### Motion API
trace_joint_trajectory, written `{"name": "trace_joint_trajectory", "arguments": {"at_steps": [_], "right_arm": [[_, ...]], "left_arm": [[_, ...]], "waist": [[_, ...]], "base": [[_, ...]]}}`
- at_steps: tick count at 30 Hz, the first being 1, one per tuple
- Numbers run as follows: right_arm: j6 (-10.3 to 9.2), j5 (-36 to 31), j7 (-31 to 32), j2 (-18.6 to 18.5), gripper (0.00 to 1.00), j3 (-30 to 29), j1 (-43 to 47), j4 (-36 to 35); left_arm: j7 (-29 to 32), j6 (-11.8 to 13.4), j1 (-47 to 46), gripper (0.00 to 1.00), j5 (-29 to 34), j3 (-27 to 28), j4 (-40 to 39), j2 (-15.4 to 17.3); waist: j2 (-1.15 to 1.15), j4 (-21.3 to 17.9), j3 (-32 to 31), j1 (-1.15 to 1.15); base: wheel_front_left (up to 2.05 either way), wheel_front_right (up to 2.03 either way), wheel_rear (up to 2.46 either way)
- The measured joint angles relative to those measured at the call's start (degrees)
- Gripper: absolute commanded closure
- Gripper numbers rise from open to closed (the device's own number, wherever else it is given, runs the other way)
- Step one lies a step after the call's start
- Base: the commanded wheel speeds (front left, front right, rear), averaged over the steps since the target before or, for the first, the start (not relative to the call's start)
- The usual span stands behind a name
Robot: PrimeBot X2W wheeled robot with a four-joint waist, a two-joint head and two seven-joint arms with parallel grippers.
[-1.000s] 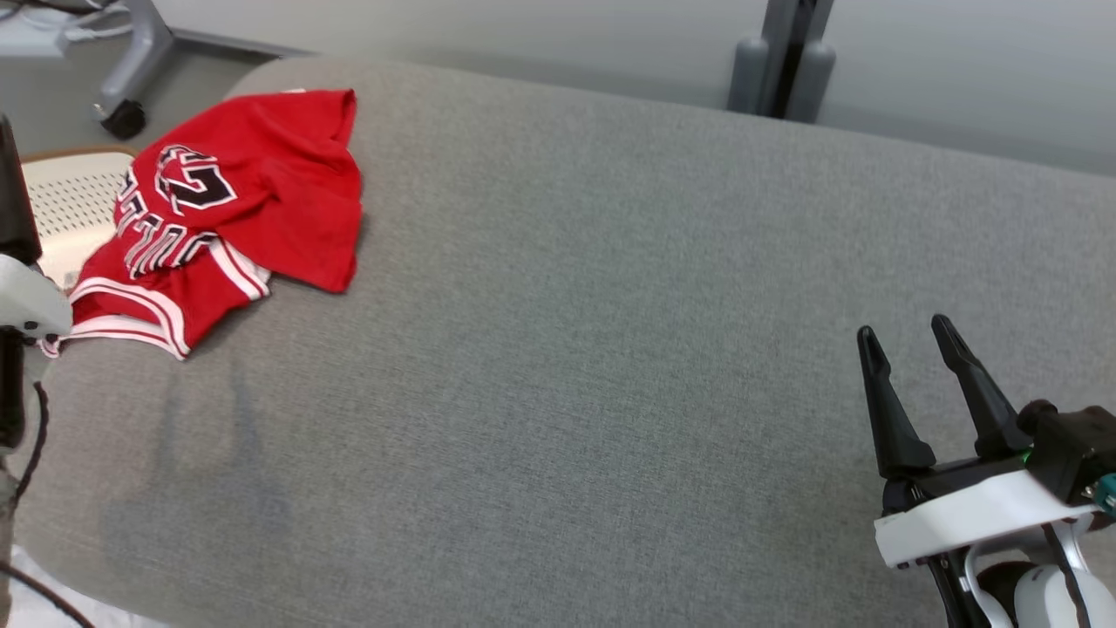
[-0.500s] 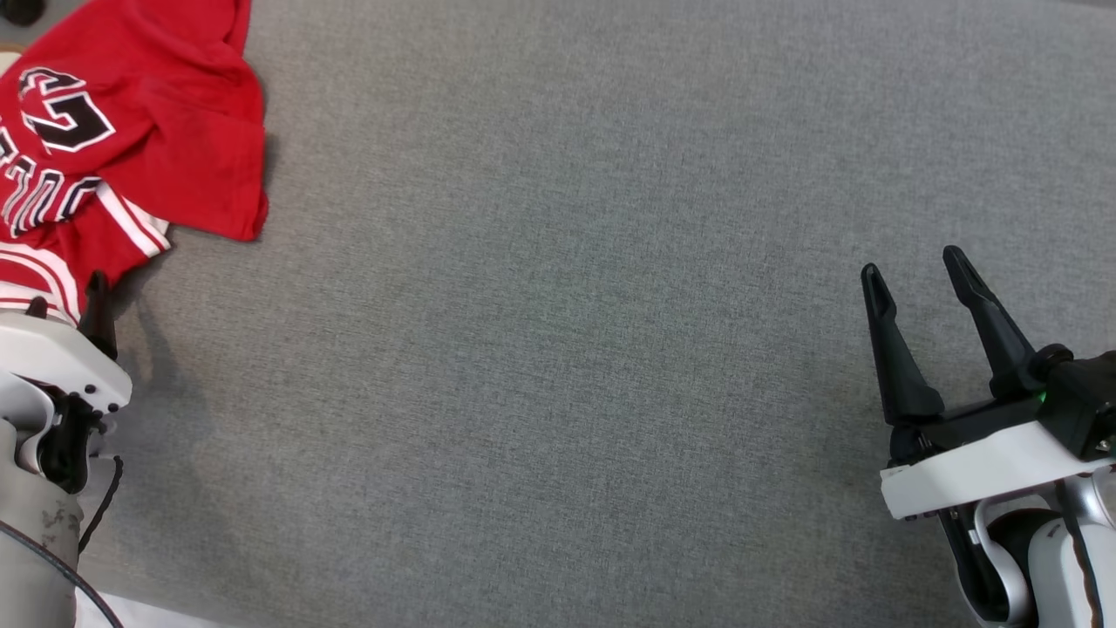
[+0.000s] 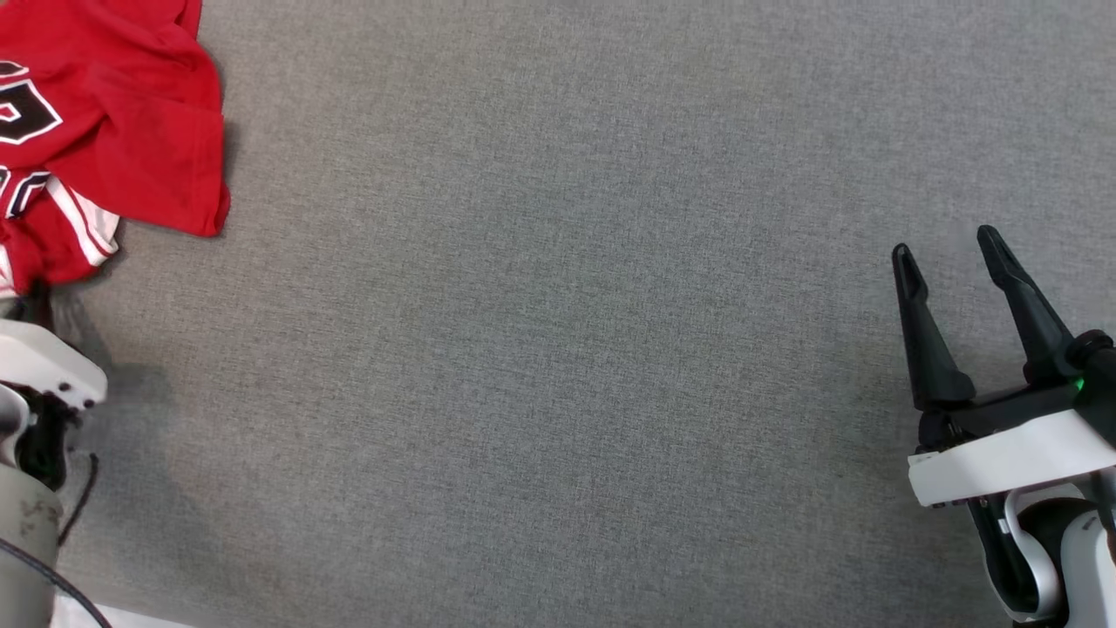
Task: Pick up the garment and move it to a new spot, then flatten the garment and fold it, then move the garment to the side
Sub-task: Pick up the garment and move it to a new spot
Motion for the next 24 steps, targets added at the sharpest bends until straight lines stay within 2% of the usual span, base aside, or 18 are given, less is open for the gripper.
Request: {"name": "trace_joint_trajectory", "arguments": {"at_steps": [4, 9, 11, 12, 15, 18, 19, 24], "right_arm": [[0.00, 0.0, -0.4, 0.1, 0.00, -0.8, 0.8, -0.2], [0.00, 0.0, -1.6, 0.8, 0.00, -1.5, 1.3, -0.1], [0.00, 0.1, -2.0, 1.0, 0.00, -2.0, 1.7, 0.2], [0.00, 0.5, -2.4, 1.3, 0.00, -2.1, 2.2, 0.7], [0.00, 0.8, -3.1, 1.7, 0.00, -2.1, 2.3, 1.4], [0.00, 1.4, -3.8, 1.9, 0.00, -2.4, 2.6, 2.4], [0.00, 1.4, -3.8, 1.9, 0.00, -2.4, 2.6, 2.4], [0.00, 2.5, -5.1, 2.3, 0.00, -2.4, 4.3, 3.4]], "left_arm": [[-6.4, 0.3, -2.8, 1.00, 2.6, -1.3, -1.8, 2.3], [-8.3, 2.5, -5.9, 1.00, 6.3, -2.0, -9.7, 4.2], [-8.3, 3.7, -6.3, 1.00, 8.2, -1.3, -16.0, 5.1], [-8.4, 4.7, -6.0, 1.00, 10.1, -0.4, -21.7, 5.9], [-8.5, 6.0, -3.2, 1.00, 12.7, 0.9, -30.6, 6.1], [-8.5, 7.3, 0.8, 1.00, 14.9, 1.5, -39.2, 5.5], [-8.5, 7.3, 0.8, 1.00, 14.9, 1.5, -39.2, 5.5], [-8.4, 11.2, 11.8, 1.00, 17.3, 0.9, -55.9, 3.5]], "waist": [[0.00, 0.2, -1.5, 0.00], [0.00, 0.8, -4.4, 0.00], [0.00, 1.0, -5.8, 0.00], [0.00, 1.1, -7.2, 0.00], [0.00, 0.9, -9.5, 0.00], [0.00, 0.3, -11.6, 0.00], [0.00, 0.3, -11.6, 0.00], [0.00, -2.0, -14.9, 0.00]], "base": [[0.00, 0.00, 0.00], [0.00, 0.00, 0.00], [0.00, 0.00, 0.00], [0.00, 0.00, 0.00], [0.00, 0.00, 0.00], [0.00, 0.00, 0.00], [0.00, 0.00, 0.00], [0.00, 0.00, 0.00]]}}
